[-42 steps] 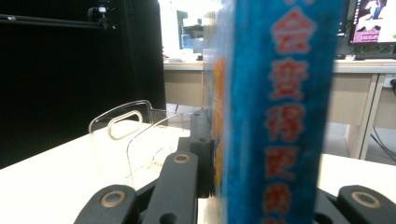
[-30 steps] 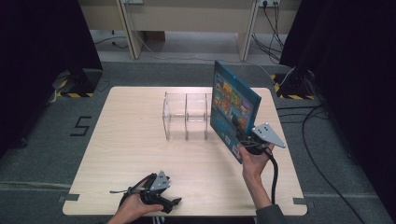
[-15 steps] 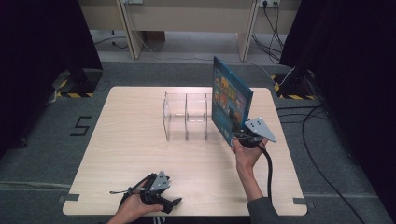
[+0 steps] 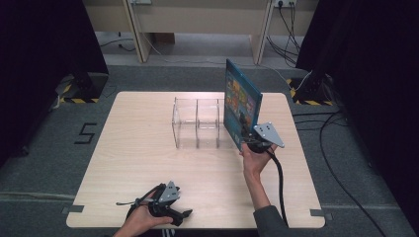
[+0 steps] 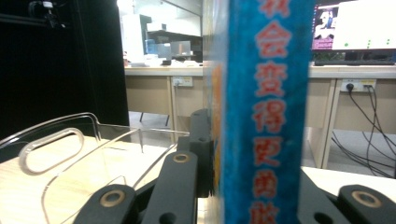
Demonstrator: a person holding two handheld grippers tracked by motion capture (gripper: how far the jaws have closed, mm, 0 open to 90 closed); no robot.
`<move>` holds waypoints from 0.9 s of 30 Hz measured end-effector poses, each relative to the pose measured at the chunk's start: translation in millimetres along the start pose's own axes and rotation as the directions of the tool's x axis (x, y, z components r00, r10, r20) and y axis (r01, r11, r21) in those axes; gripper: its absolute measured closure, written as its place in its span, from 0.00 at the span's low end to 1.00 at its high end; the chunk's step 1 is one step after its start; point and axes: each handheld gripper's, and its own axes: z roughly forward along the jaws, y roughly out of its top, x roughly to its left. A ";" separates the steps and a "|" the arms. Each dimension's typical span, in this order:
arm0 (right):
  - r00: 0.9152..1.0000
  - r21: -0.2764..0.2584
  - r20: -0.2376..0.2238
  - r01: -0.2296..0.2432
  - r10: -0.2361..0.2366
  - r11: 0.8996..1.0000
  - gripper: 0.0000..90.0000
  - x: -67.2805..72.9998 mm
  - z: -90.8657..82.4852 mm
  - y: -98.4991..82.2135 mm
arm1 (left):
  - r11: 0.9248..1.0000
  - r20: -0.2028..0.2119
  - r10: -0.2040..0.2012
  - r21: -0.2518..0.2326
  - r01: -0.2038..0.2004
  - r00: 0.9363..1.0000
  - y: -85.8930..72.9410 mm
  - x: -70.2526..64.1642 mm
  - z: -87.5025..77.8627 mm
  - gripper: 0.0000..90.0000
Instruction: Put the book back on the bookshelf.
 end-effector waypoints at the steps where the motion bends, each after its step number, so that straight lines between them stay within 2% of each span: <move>1: 1.000 0.004 0.004 -0.004 0.004 1.000 0.91 0.4 0.5 -0.6 | 1.000 0.000 0.000 0.000 0.000 1.000 0.0 0.0 0.0 0.10; 6: 1.000 -0.017 0.013 0.003 -0.002 1.000 0.91 1.9 4.4 -3.7 | 1.000 0.000 0.000 -0.001 0.000 1.000 -0.1 0.0 0.1 0.10; 15: 0.999 -0.040 0.027 -0.034 0.035 0.999 0.90 2.0 3.2 -10.2 | 1.000 0.003 0.005 0.002 -0.005 1.000 0.1 -0.6 0.1 0.10; 16: 0.999 -0.035 0.027 -0.045 0.046 0.998 0.90 2.0 1.3 -10.7 | 1.000 0.003 0.005 0.002 -0.005 1.000 0.2 -0.7 0.2 0.10; 22: 0.999 0.002 0.028 -0.029 0.029 1.000 0.89 -2.6 -9.7 -16.9 | 1.000 0.002 0.005 0.000 -0.005 1.000 0.2 -0.9 0.5 0.09; 27: 0.999 0.016 0.024 -0.033 0.032 0.999 0.88 -2.8 -11.4 -15.5 | 1.000 0.003 0.005 -0.001 -0.005 1.000 0.1 -0.9 0.6 0.09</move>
